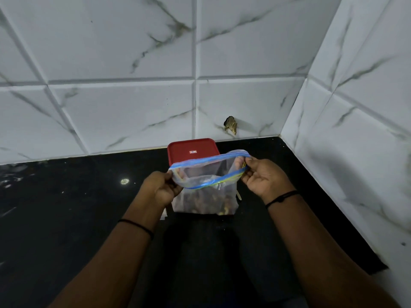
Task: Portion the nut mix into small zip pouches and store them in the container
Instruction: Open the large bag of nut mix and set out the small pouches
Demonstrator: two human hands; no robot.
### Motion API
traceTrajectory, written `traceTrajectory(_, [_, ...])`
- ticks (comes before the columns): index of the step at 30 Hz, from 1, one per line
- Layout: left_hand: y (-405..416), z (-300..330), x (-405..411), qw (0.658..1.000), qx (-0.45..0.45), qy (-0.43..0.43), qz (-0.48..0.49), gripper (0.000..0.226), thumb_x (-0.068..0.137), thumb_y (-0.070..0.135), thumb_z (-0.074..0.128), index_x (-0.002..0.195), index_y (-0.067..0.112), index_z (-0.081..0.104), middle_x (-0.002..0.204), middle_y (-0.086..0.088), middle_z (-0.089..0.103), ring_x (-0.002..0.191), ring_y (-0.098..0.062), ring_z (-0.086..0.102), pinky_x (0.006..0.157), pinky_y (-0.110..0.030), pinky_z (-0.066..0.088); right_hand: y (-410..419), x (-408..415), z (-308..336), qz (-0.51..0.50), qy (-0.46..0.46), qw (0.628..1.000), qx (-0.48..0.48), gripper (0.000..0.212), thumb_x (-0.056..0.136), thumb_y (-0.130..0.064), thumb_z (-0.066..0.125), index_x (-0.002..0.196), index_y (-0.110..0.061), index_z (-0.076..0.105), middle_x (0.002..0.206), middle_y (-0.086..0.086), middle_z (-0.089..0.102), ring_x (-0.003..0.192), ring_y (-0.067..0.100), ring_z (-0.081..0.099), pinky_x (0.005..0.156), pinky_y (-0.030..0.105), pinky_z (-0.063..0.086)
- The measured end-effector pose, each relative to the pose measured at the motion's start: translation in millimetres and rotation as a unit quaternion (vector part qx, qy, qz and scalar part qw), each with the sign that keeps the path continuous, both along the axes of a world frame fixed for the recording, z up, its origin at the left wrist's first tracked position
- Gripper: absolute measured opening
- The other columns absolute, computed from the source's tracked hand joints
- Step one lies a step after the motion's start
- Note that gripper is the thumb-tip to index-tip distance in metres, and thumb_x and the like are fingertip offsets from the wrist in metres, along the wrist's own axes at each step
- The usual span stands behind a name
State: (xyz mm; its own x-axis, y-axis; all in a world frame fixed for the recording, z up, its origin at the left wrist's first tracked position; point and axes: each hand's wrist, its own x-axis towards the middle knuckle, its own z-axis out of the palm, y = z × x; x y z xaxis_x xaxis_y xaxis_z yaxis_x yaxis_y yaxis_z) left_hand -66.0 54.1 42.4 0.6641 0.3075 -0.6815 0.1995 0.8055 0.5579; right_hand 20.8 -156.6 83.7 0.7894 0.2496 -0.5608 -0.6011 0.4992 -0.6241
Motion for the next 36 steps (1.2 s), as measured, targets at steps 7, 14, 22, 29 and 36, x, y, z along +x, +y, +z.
traceTrajectory(7, [28, 10, 4, 0.996, -0.071, -0.042, -0.025, 0.033, 0.097, 0.006, 0.034, 0.072, -0.004, 0.054, 0.059, -0.004, 0.050, 0.044, -0.007, 0.046, 0.044, -0.017, 0.049, -15, 1, -2, 0.113, 0.054, 0.984, -0.128, 0.024, 0.094, -0.005, 0.038, 0.090, -0.001, 0.062, 0.076, 0.014, 0.063, 0.061, 0.023, 0.066, 0.055, 0.033, 0.059])
traceTrajectory(14, [19, 17, 8, 0.992, -0.035, -0.057, -0.108, 0.049, 0.096, 0.028, 0.050, 0.057, 0.000, 0.063, 0.061, -0.011, 0.064, 0.052, -0.026, 0.066, 0.057, -0.033, 0.059, -12, 6, -14, 0.152, 0.061, 0.953, -0.256, 0.021, 0.076, -0.021, 0.043, 0.081, -0.012, 0.060, 0.073, 0.006, 0.063, 0.063, 0.023, 0.063, 0.058, 0.031, 0.057])
traceTrajectory(22, [28, 0, 18, 0.941, 0.200, -0.010, -0.272, 0.025, 0.083, 0.015, 0.074, 0.105, 0.003, 0.069, 0.085, -0.011, 0.065, 0.061, -0.014, 0.055, 0.057, -0.029, 0.049, -15, 9, -19, 0.181, 0.017, 0.932, -0.315, 0.025, 0.091, -0.027, 0.040, 0.083, -0.013, 0.059, 0.074, 0.007, 0.063, 0.066, 0.021, 0.063, 0.062, 0.034, 0.056])
traceTrajectory(29, [14, 10, 30, 0.892, 0.389, 0.010, -0.231, 0.025, 0.102, 0.021, 0.054, 0.086, 0.004, 0.062, 0.067, -0.009, 0.049, 0.040, -0.012, 0.039, 0.040, -0.020, 0.037, -9, 17, -23, 0.166, -0.312, 0.780, -0.517, 0.031, 0.100, -0.022, 0.044, 0.070, -0.020, 0.048, 0.070, -0.003, 0.047, 0.063, 0.012, 0.045, 0.068, 0.028, 0.043])
traceTrajectory(36, [23, 12, 30, 0.969, 0.177, 0.004, -0.170, 0.022, 0.099, 0.015, 0.047, 0.100, 0.006, 0.067, 0.082, -0.010, 0.070, 0.070, -0.023, 0.066, 0.052, -0.033, 0.059, -14, 10, -26, 0.190, -0.319, 0.759, -0.534, 0.061, 0.099, -0.058, 0.043, 0.067, -0.008, 0.058, 0.064, 0.004, 0.054, 0.061, 0.017, 0.052, 0.061, 0.029, 0.040])
